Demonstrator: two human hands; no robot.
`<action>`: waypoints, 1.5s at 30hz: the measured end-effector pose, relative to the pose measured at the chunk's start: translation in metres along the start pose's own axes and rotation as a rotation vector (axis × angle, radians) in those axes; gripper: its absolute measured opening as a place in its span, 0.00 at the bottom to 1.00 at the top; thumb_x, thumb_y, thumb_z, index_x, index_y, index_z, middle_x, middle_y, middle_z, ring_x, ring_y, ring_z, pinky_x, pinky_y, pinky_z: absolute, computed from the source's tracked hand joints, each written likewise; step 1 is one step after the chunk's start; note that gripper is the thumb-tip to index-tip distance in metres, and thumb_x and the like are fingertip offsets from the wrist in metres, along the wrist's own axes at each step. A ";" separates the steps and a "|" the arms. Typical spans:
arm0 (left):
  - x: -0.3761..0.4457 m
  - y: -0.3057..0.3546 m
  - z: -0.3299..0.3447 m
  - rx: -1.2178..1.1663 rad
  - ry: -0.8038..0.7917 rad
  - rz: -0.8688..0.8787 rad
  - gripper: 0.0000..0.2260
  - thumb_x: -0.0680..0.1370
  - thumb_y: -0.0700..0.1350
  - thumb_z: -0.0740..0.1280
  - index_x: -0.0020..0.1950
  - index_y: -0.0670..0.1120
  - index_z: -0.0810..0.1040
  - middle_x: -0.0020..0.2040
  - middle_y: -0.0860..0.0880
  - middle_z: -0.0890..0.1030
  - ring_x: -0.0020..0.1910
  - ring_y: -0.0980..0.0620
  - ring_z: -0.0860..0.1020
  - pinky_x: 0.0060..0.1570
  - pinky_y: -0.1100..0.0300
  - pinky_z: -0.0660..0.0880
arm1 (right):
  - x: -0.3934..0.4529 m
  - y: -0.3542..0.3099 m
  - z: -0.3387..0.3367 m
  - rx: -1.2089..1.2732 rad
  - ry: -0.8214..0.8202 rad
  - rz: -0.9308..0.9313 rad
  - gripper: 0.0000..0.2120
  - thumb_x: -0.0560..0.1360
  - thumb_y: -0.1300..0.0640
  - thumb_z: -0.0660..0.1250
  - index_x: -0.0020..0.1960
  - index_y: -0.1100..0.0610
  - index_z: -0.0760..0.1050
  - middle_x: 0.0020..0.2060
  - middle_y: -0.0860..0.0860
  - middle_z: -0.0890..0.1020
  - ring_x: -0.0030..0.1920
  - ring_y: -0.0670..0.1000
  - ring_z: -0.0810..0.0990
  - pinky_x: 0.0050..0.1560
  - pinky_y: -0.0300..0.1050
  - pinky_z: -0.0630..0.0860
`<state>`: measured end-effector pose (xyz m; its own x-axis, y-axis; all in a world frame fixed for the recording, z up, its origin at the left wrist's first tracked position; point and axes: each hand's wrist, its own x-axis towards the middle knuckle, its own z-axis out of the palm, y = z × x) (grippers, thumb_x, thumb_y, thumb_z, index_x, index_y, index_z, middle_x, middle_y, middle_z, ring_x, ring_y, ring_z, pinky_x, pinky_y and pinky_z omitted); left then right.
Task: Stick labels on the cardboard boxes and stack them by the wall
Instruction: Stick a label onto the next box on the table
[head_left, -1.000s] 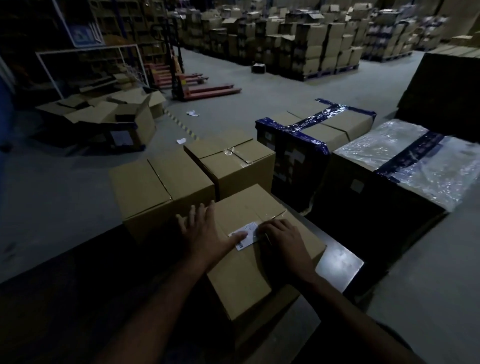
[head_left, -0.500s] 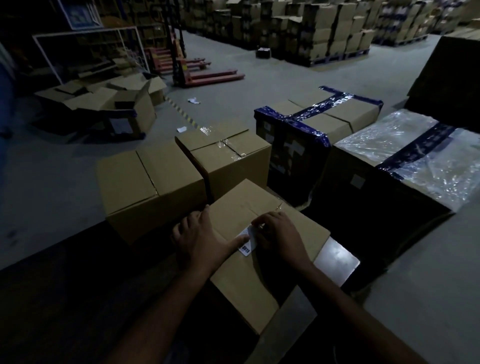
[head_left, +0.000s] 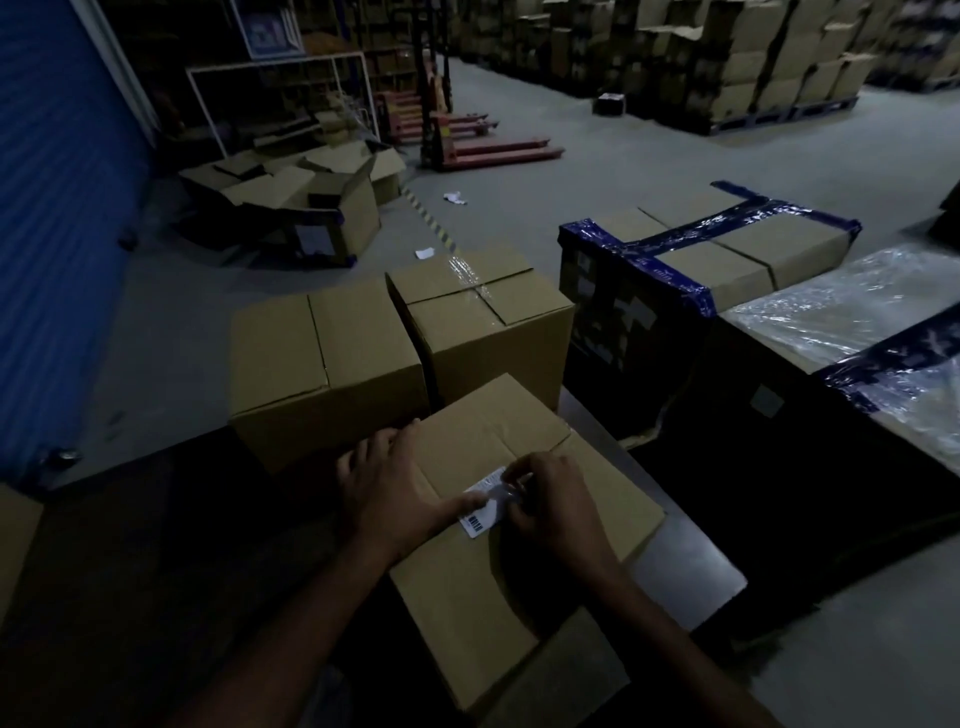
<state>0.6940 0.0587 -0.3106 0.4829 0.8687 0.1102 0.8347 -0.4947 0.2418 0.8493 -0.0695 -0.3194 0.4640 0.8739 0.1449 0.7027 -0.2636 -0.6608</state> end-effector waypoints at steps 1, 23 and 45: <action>0.000 0.000 0.001 0.003 -0.002 0.000 0.59 0.54 0.88 0.50 0.77 0.55 0.61 0.73 0.49 0.68 0.70 0.48 0.67 0.71 0.46 0.59 | 0.000 0.000 0.001 -0.004 0.006 -0.007 0.10 0.73 0.52 0.72 0.53 0.47 0.75 0.51 0.42 0.75 0.52 0.42 0.67 0.49 0.35 0.67; 0.001 -0.001 0.002 -0.039 -0.002 -0.022 0.60 0.53 0.88 0.49 0.78 0.56 0.62 0.72 0.51 0.69 0.69 0.50 0.67 0.69 0.49 0.60 | 0.000 0.002 -0.003 0.054 -0.035 -0.013 0.07 0.73 0.51 0.71 0.47 0.46 0.74 0.48 0.39 0.76 0.51 0.39 0.73 0.45 0.30 0.71; -0.003 -0.003 -0.002 -0.108 0.012 0.002 0.58 0.54 0.87 0.50 0.77 0.54 0.62 0.73 0.49 0.68 0.71 0.48 0.65 0.72 0.49 0.56 | -0.035 -0.021 0.020 -0.002 0.348 0.178 0.11 0.72 0.56 0.72 0.44 0.46 0.70 0.40 0.39 0.70 0.45 0.44 0.70 0.41 0.37 0.69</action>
<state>0.6898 0.0577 -0.3101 0.4809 0.8682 0.1227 0.7998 -0.4917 0.3443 0.8075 -0.0865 -0.3256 0.7340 0.6234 0.2695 0.5954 -0.3996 -0.6970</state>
